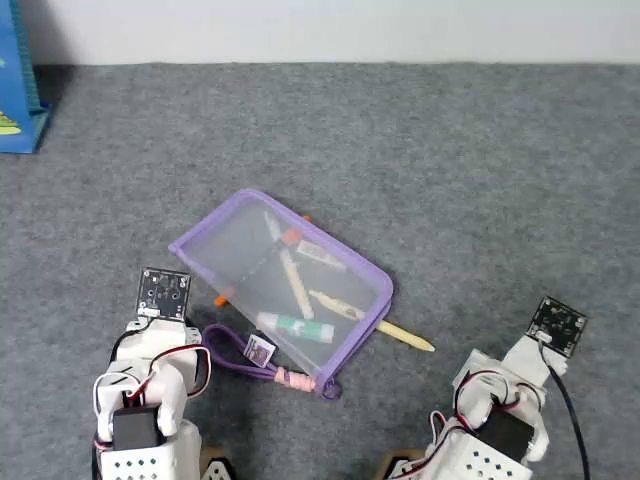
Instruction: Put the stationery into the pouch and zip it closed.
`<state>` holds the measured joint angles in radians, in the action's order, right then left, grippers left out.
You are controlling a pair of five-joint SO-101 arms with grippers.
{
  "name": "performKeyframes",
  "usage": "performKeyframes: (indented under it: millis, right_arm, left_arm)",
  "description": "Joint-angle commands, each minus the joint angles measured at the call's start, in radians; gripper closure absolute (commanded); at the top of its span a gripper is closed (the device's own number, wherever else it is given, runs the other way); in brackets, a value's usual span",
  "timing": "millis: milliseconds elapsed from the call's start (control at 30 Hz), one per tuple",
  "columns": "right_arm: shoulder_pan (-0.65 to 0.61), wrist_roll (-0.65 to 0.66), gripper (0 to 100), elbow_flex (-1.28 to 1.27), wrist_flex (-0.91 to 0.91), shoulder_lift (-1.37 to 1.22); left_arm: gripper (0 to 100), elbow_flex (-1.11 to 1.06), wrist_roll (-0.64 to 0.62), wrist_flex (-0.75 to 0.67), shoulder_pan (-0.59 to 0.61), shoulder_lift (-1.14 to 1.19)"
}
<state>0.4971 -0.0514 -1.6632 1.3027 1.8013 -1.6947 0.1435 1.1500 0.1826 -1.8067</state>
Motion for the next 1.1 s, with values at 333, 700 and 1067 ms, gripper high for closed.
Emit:
performKeyframes:
  millis: [333,700,1067]
  right_arm:
    - [-0.111,-0.009,99.0,-0.018,0.004,0.012]
    - [-0.157,-0.005,99.0,-0.017,0.004,0.012]
    - [-0.145,0.577,99.0,0.097,-0.090,0.013]
  left_arm:
    - [99,0.012,0.002,0.008,0.006,-0.012]
    - [99,0.012,0.002,0.008,0.006,-0.012]
    - [99,0.012,0.002,0.008,0.006,-0.012]
